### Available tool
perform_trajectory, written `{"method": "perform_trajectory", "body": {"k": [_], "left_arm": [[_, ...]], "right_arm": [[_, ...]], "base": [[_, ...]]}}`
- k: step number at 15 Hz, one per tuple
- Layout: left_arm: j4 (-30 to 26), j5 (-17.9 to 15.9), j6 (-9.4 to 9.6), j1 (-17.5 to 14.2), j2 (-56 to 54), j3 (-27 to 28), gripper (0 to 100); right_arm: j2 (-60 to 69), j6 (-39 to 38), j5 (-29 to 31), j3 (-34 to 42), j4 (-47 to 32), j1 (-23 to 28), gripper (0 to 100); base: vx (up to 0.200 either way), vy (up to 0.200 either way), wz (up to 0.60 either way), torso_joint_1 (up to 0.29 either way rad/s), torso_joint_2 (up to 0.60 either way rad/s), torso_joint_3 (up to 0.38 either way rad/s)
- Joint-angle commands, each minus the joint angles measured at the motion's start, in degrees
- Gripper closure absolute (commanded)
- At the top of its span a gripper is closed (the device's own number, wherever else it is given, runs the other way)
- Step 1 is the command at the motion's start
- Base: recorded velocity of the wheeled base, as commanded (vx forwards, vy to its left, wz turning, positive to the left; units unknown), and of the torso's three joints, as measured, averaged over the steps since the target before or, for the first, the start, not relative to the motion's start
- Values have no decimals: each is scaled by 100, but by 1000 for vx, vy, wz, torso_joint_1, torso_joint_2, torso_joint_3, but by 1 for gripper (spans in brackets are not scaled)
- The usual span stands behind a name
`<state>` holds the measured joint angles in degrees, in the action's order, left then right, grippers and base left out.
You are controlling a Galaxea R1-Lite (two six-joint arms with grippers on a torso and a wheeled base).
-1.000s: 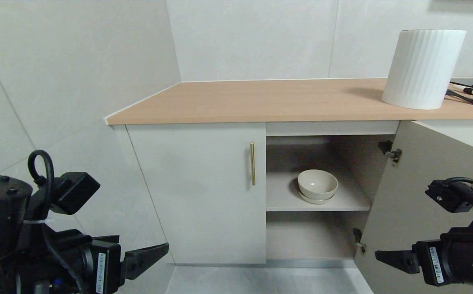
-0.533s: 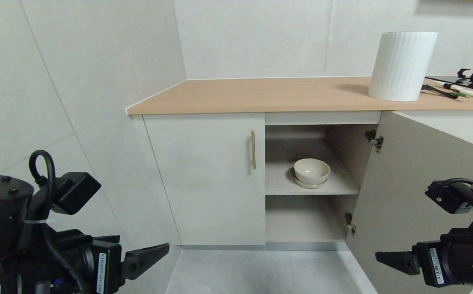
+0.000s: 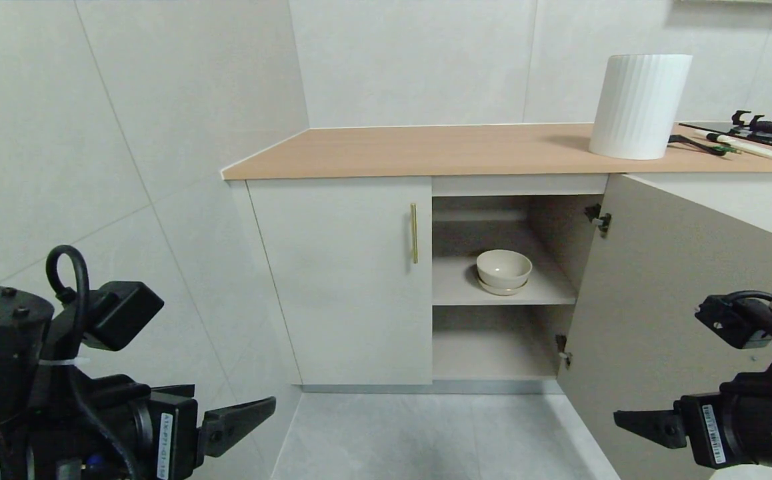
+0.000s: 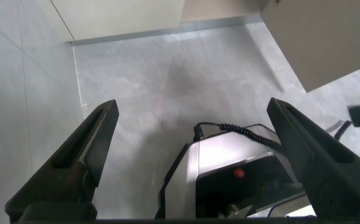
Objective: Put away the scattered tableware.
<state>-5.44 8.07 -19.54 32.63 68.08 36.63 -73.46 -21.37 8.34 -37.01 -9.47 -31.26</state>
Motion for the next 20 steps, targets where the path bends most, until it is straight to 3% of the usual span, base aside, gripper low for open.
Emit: {"method": "perform_trajectory", "body": {"k": [1,6,9,16,20], "left_arm": [[-1,2,3,6,3,2,0],[-1,2,12,15,12,-33,0],[-1,10,223,32,-14,-77,0],[-1,10,231,24,-14,-95,0],[-1,10,231,32,-6,-95,0]], "right_arm": [[69,1,1,-43,-160,6,0],[438,28,1,-377,-916,14,0],[438,28,-8,-456,-1215,14,0],[710,406,-8,-623,-2305,14,0],[719,555,71,-623,-2472,208,0]], "base": [[0,0,0,0,0,0],[0,0,0,0,0,0],[0,-200,0,-1,-1,6],[0,-200,0,6,5,0],[0,-150,0,2,3,3]]}}
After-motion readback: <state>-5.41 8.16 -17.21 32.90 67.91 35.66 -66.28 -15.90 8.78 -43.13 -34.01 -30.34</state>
